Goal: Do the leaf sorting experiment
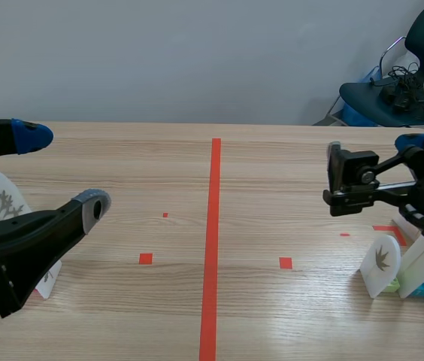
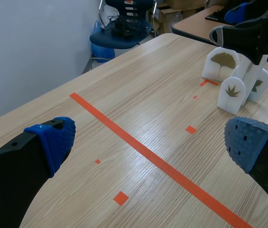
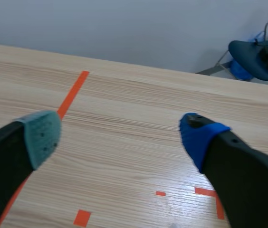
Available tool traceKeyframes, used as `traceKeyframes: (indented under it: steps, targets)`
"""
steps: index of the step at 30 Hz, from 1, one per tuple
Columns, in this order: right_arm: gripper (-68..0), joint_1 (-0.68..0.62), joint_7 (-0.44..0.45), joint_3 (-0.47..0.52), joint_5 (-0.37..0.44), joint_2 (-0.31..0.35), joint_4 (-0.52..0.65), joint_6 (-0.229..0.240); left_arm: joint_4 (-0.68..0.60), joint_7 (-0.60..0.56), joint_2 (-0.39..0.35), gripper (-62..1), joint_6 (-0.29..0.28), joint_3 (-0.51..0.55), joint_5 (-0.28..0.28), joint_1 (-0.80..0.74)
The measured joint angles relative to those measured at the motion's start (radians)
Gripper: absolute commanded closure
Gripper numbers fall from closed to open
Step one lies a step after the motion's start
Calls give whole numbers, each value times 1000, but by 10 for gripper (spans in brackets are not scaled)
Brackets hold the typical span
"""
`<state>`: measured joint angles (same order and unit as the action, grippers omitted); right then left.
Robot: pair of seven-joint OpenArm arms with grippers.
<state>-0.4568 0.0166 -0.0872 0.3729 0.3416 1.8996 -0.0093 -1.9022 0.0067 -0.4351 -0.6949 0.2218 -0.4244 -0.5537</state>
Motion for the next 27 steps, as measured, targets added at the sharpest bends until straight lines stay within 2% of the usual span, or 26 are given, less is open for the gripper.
traceKeyframes:
  steps: [1, 9, 12, 16, 27]
  targets:
    - [-679, -27, 2, 0, 2, 20, 36, 7, 0, 0, 0, -623, 0, 0, 0, 0]
    - [-679, -337, 3, 0, -5, 198, 303, 7, 0, 0, 0, -623, 0, 0, 0, 0]
    - [-679, -403, 4, 0, -14, 224, 357, 6, 0, 2, 0, -623, 0, 0, 0, 0]
    - [-679, -399, 4, 0, -32, 221, 354, -13, 0, 6, 0, -623, 0, 0, 0, 0]
    - [-679, -272, -14, 1, -32, 215, 329, -11, 0, 42, 0, -623, 0, 0, 1, -79]
